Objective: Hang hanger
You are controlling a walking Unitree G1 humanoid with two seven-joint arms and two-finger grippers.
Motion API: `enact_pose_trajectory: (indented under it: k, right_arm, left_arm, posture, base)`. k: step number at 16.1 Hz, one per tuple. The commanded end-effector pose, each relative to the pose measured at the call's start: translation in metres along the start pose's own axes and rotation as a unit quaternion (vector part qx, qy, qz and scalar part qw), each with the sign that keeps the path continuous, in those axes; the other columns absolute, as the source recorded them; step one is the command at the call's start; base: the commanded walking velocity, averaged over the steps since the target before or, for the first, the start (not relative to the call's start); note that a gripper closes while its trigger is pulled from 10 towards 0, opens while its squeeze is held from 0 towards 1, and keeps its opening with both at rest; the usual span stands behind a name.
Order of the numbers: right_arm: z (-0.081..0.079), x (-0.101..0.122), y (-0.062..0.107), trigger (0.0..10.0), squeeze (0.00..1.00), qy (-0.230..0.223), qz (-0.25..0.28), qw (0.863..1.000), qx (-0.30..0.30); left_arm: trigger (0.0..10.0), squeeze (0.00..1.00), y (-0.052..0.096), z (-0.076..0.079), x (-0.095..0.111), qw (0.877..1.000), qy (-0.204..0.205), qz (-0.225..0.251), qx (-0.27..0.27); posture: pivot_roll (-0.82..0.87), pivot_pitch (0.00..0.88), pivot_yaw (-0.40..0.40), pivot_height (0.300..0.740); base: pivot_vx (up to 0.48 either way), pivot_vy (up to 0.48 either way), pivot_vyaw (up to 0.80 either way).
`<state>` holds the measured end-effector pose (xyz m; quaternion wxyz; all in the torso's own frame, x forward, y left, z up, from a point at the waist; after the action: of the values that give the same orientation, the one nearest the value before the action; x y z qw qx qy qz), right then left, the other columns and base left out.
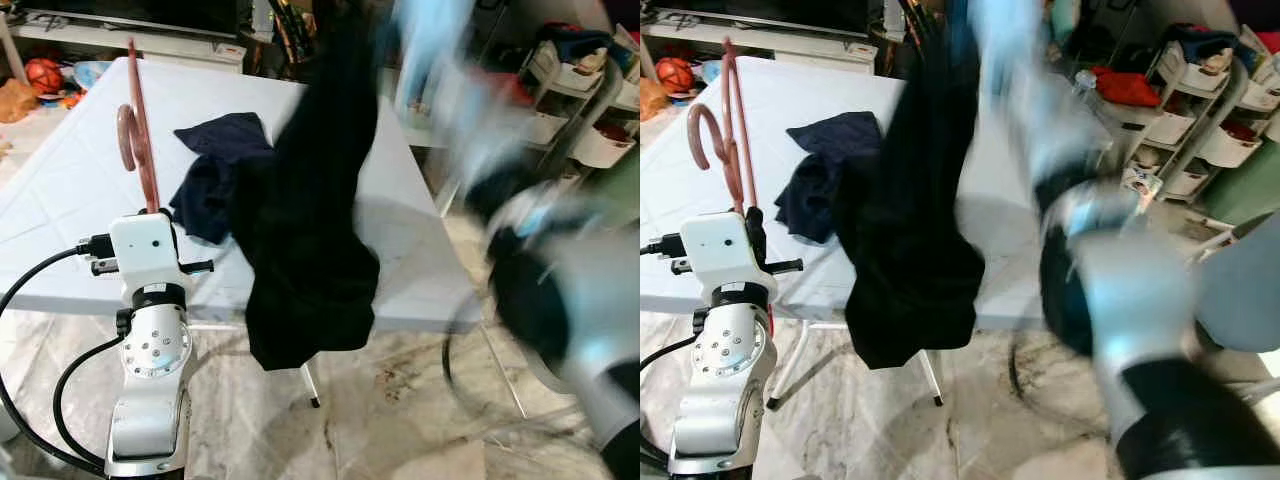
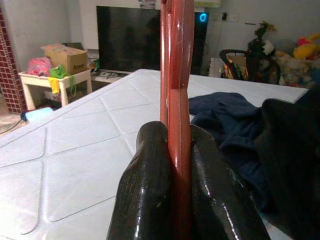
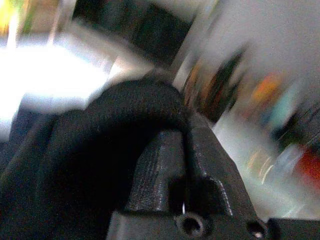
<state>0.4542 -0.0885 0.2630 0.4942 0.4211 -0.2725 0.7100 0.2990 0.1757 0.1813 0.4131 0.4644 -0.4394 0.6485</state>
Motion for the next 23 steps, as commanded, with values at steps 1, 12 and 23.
enact_pose_trajectory:
  k: [1, 12, 23]
  right_arm:
    - [-0.005, -0.022, 0.004, 10.0, 0.00, 0.002, -0.039, 0.999, 0.032]
    - [-0.056, -0.094, 0.045, 10.0, 1.00, 0.017, -0.029, 0.961, 0.275]
    - [-0.028, -0.102, 0.087, 10.0, 1.00, -0.070, 0.026, 0.950, 0.304]
  left_arm:
    - [10.0, 0.00, 0.000, 0.008, -0.001, 1.000, 0.006, -0.001, -0.019]
    - [10.0, 0.00, -0.002, 0.020, -0.005, 0.998, 0.020, -0.017, -0.064]
    - [10.0, 0.00, -0.003, 0.020, -0.018, 0.996, 0.026, -0.040, -0.077]
  posture:
    - [0.04, 0.000, -0.168, 0.740]
    - [0.02, 0.000, -0.103, 0.740]
    - [0.01, 0.000, -0.098, 0.740]
  base:
    - [0.000, 0.000, 0.00]
    - [0.000, 0.000, 0.00]
    - [0.000, 0.000, 0.00]
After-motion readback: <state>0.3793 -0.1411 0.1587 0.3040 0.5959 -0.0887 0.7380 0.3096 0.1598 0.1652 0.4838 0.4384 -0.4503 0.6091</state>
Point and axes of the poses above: a point about 5 cm out from each wrist's last joint towards the gripper, its own y axis pointing back from the gripper into the wrist, its own x axis along the axis of the wrist's last joint, z = x × y, the point moved 3 cm from there along -y, pointing out of the wrist towards the gripper, and after that the axes turned 15 degrees about y, right-handed, at the moved point
